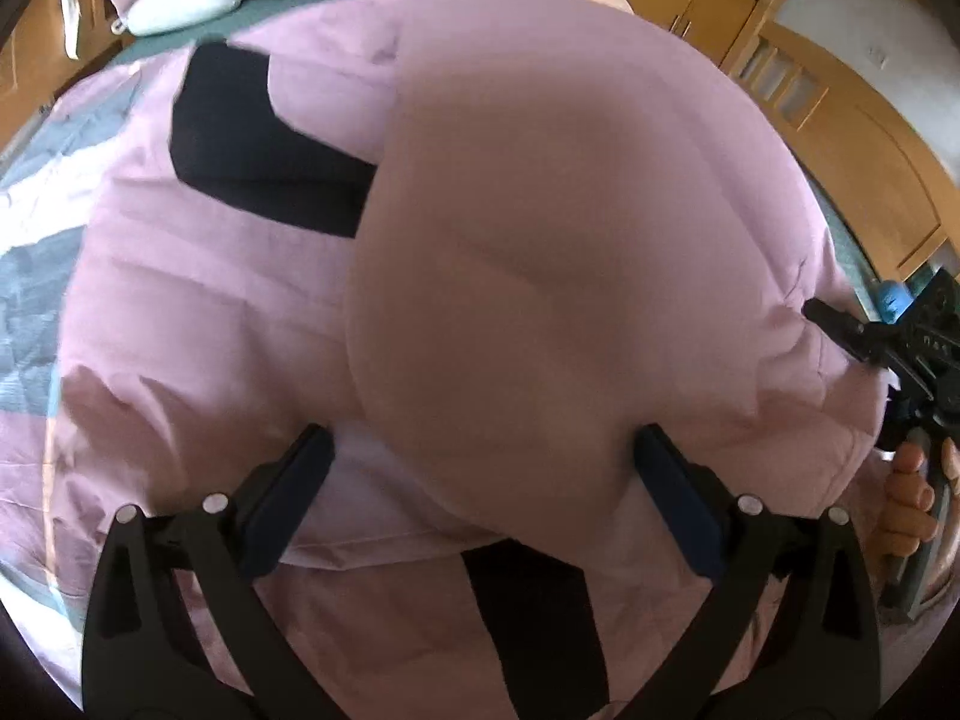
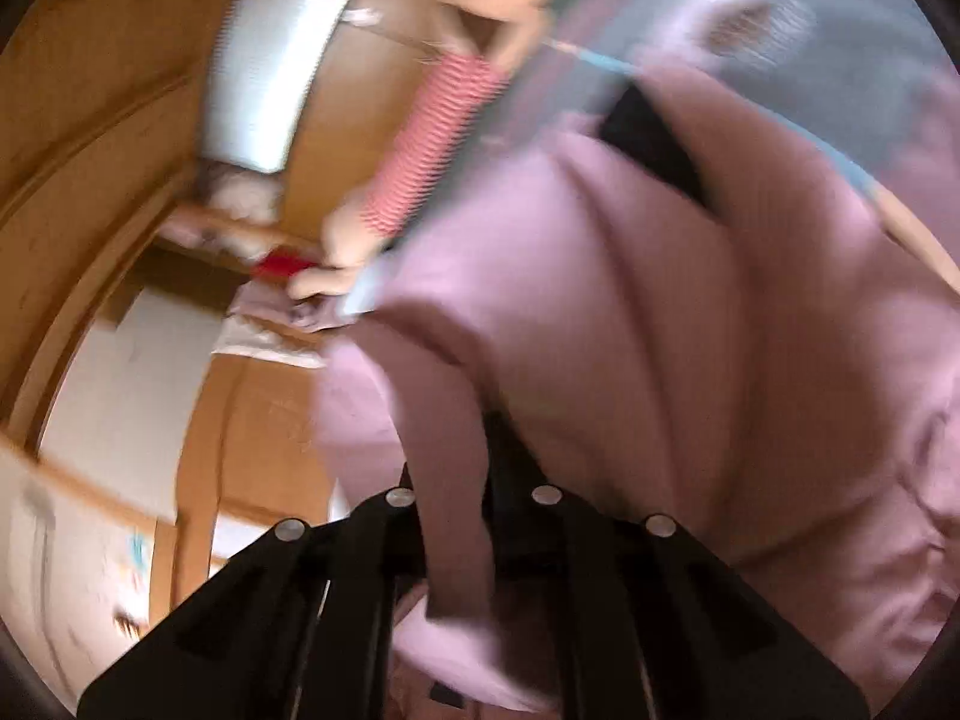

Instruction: Fold large clothes

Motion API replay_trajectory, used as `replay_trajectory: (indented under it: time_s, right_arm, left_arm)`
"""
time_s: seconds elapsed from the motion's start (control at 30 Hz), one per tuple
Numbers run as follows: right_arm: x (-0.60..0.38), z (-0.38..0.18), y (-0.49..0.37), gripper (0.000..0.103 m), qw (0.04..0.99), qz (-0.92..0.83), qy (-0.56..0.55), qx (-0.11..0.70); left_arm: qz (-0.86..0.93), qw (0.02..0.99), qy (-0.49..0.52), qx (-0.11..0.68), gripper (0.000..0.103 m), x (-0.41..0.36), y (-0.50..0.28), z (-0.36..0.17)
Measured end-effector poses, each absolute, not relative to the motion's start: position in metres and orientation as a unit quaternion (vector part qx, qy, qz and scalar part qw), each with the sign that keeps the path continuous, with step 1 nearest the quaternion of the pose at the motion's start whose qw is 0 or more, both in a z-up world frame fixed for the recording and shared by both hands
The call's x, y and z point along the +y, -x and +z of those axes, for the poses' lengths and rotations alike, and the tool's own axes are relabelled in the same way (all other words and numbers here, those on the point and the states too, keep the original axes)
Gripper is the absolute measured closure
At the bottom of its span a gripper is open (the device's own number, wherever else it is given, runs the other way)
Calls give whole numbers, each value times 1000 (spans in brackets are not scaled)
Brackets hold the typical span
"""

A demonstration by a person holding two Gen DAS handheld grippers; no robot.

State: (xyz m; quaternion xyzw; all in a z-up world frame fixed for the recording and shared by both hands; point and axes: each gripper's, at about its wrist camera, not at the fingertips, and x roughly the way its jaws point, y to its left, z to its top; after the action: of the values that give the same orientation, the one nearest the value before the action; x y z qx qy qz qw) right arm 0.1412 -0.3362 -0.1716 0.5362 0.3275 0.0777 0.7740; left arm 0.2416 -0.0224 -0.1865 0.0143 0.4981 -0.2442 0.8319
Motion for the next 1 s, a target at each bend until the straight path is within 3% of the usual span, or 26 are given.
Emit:
replay_trajectory:
  time_s: [0.13, 0.2, 0.33, 0.47, 0.53, 0.6, 0.67, 0.7, 0.8, 0.9, 1.0]
  right_arm:
    - [-335, -164, -137, 94, 784, 86, -504, 351]
    - [-346, -148, -126, 87, 797, 81, -496, 335]
    - [-344, -115, -103, 83, 859, 12, -398, 321]
    - [-311, -87, -93, 83, 916, -29, -291, 275]
    - [-296, -77, -98, 83, 932, 34, -269, 241]
    - [-289, -93, -112, 83, 903, 115, -291, 295]
    - [-291, -137, -127, 86, 865, 65, -293, 403]
    - [-300, -153, -128, 102, 851, 40, -303, 427]
    - [-334, -176, -116, 103, 805, 38, -402, 433]
    - [-340, -141, -89, 93, 828, 56, -379, 409]
    - [-340, -101, -35, 44, 882, 48, -304, 355]
  left_arm:
    - [-242, 840, -15, 485, 2, -21, -233, -177]
    - [-239, 845, -30, 477, 2, -24, -228, -174]
    - [-238, 846, -42, 475, 2, -28, -217, -173]
    - [-234, 849, -57, 470, 2, -36, -212, -176]
    - [-232, 847, -57, 474, 2, -36, -214, -179]
    - [-237, 841, -47, 485, 2, -34, -217, -182]
    - [-240, 836, -40, 491, 2, -33, -219, -184]
    - [-237, 839, -40, 488, 2, -32, -217, -183]
    - [-231, 855, -60, 460, 2, -28, -202, -163]
    - [-228, 877, -94, 413, 2, -21, -176, -138]
    - [-229, 881, -112, 398, 2, -12, -155, -128]
